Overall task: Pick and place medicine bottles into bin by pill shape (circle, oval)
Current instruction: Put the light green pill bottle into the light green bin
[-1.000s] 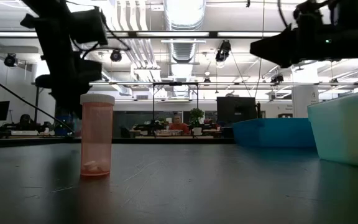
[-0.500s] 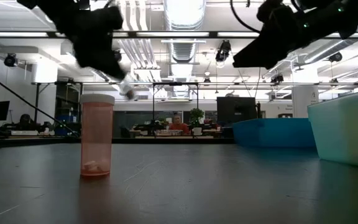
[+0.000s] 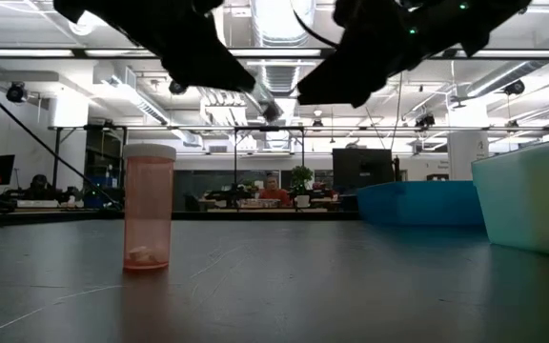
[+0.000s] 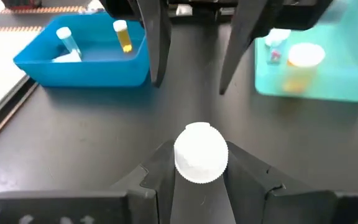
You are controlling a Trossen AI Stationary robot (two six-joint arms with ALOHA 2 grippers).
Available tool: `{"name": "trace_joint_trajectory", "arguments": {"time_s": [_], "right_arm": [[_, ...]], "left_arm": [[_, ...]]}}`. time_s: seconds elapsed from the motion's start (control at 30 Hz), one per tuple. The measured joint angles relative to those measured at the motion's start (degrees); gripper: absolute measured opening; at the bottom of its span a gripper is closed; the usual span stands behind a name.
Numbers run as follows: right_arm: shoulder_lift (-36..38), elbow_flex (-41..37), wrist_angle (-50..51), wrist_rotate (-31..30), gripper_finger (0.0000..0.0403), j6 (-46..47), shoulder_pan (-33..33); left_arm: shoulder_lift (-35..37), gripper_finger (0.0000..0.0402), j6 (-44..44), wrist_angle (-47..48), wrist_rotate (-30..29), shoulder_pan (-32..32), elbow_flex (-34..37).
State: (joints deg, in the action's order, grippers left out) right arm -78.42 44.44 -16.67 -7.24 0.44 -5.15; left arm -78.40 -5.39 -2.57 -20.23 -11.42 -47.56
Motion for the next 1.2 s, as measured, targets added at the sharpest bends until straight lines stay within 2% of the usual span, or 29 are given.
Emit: {"name": "trace_joint_trajectory", "arguments": {"time_s": [0.27, 0.43, 0.63, 1.0, 1.2], "right_arm": [[-5.18, 2.98, 1.56, 0.19, 0.0219, 0.01, -0.22], [-6.59, 2.98, 1.38, 0.19, 0.0219, 0.73, -0.24], [-6.95, 3.00, 1.34, 0.19, 0.0215, 0.99, -0.22], [-6.83, 3.00, -1.18, 0.21, 0.0159, 0.46, -0.24], [-6.83, 3.00, -1.64, 0.41, 0.0114, 0.13, -0.24]], "left_arm": [[-3.51, 0.0098, -0.11, -0.43, -1.05, 0.00, -1.45], [-3.97, 0.0098, 1.29, -4.97, -1.16, 0.00, -1.70], [-3.82, 0.0098, 1.33, -4.50, -1.16, 0.04, -1.70], [-3.82, 0.0098, 1.33, -4.50, -1.14, 0.04, -1.70], [-3.75, 0.0108, 1.31, -4.53, -1.18, 0.07, -1.68]]}}
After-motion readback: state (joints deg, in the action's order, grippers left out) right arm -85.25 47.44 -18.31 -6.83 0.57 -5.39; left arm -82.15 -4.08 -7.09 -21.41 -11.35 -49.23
